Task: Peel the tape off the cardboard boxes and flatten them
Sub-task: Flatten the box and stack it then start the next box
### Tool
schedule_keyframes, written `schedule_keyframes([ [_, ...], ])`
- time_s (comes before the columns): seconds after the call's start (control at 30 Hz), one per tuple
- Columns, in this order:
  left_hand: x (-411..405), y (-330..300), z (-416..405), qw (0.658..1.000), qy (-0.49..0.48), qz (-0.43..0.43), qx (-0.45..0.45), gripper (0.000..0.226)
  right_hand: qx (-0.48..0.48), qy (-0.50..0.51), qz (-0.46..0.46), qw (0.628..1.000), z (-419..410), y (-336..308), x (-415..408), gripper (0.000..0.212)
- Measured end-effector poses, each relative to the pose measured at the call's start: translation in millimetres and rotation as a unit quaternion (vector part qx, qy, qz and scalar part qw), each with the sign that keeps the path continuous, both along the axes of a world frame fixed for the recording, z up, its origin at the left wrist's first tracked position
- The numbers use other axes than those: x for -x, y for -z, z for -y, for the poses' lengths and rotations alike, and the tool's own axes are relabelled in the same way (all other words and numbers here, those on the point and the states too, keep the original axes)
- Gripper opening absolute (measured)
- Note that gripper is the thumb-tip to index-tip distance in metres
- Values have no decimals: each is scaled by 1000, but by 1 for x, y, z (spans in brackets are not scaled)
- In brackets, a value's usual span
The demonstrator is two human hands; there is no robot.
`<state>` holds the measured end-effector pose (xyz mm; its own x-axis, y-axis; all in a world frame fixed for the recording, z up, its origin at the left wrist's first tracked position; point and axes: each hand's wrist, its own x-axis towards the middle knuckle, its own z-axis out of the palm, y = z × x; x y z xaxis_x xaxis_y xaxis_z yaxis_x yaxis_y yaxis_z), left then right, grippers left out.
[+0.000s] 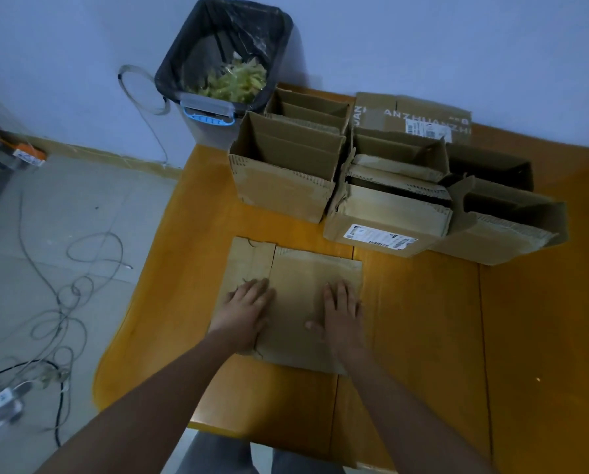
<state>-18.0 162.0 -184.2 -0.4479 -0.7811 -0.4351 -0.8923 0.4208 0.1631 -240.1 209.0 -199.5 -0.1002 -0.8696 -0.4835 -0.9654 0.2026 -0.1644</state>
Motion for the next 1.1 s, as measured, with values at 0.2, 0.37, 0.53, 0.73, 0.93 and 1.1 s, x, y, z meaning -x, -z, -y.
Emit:
schedule_keyframes([
  [0.2,-13,0,2,989,-135,35,-59,86,10,11,6,1000,-1,-5,-2,94],
  [0.37,-5,-1,1,972,-221,-23,-76,90,-5,52,16,999,0,-6,-3,96],
  [0.53,-3,-2,4,958,-273,-50,-75,86,13,46,37,998,7,-13,-7,90],
  [0.73,4,-10,7,899,-399,-172,-52,55,17,94,98,991,8,-18,-6,89],
  [0.93,-1,-23,6,881,-408,-226,-83,39,-5,122,118,986,3,-27,7,84],
  [1.1,16,-48,3,908,-372,-184,-59,43,35,162,139,976,-1,-46,20,77],
])
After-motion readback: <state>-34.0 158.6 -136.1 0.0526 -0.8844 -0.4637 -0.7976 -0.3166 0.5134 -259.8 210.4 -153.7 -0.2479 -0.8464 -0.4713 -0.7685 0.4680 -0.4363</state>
